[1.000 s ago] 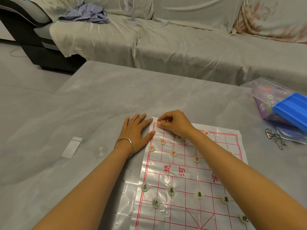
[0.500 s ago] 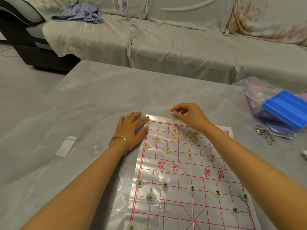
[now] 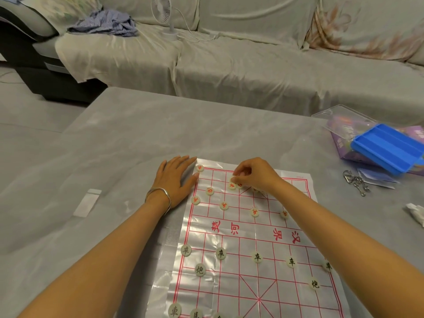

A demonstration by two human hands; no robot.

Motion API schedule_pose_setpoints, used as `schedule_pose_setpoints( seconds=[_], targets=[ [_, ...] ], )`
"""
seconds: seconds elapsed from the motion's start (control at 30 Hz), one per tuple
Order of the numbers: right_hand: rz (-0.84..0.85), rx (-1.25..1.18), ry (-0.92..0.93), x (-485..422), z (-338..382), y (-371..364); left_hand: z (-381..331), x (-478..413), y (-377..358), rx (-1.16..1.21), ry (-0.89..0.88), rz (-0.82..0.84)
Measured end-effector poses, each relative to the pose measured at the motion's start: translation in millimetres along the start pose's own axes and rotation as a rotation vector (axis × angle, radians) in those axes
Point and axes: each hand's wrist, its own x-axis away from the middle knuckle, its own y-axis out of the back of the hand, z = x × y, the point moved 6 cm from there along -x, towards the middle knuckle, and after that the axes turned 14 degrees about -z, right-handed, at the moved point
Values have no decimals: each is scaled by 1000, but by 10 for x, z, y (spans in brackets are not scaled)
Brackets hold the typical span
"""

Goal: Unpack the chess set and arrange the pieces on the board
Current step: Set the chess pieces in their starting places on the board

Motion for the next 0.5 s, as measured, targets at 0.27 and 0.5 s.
schedule_pose_setpoints(
  seconds=[0.27, 0.5],
  targets=[
    [-4, 29, 120, -100, 264, -78, 2, -4, -1, 28, 8, -20],
    [-131, 177, 96, -67, 243, -129, 14, -10, -10, 29, 10, -20]
  ],
)
